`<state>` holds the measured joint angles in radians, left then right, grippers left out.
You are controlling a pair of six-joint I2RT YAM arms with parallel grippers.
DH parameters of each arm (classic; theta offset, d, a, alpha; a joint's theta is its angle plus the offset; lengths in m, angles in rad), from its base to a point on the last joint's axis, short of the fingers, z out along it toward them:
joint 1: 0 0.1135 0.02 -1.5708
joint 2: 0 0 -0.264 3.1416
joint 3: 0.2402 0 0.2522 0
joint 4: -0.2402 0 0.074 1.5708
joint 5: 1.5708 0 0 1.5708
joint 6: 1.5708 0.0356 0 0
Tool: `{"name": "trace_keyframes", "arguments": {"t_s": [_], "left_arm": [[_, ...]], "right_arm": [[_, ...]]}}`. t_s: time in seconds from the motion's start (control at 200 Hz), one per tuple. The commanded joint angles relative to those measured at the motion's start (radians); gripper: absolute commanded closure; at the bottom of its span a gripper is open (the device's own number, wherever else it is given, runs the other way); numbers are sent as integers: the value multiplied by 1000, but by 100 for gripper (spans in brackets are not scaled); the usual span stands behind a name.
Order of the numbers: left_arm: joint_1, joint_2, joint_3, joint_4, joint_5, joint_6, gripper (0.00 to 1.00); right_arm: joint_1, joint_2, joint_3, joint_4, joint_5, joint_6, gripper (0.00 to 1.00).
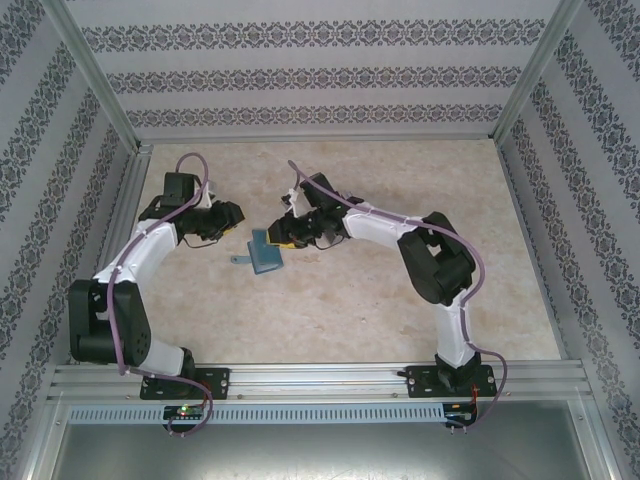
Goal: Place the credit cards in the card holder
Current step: Close the card holder at the center of the table, then rotate the card holder at the center of the table.
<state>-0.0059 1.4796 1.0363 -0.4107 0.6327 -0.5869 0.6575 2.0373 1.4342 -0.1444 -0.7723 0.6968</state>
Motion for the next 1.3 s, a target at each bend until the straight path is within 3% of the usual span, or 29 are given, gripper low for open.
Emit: {"name": "trace_keyframes", "arguments": {"t_s": [0.0,0.185,0.34,0.525,0.789,0.954,1.299], "left_arm": [[-36,61,72,-52,24,10,65],[-138,164,219,-74,20,12,67],[-193,254,270,-89,-1,19,69],[-188,315,223,-80,-82,37,72],[-164,343,162,-89,-182,98,77],[-149,344,96,-61,-188,105,79],[-147,251,-73,56,-154,29,81]], "right_arm": [[-10,-47,-59,-7,26,-37,62],[-22,-74,-174,8,85,-40,65],[38,-93,-240,65,132,-5,68],[105,-39,-229,142,151,39,70],[69,42,-190,206,167,73,72],[21,71,-156,211,179,65,72],[-30,196,40,164,88,65,71]]}}
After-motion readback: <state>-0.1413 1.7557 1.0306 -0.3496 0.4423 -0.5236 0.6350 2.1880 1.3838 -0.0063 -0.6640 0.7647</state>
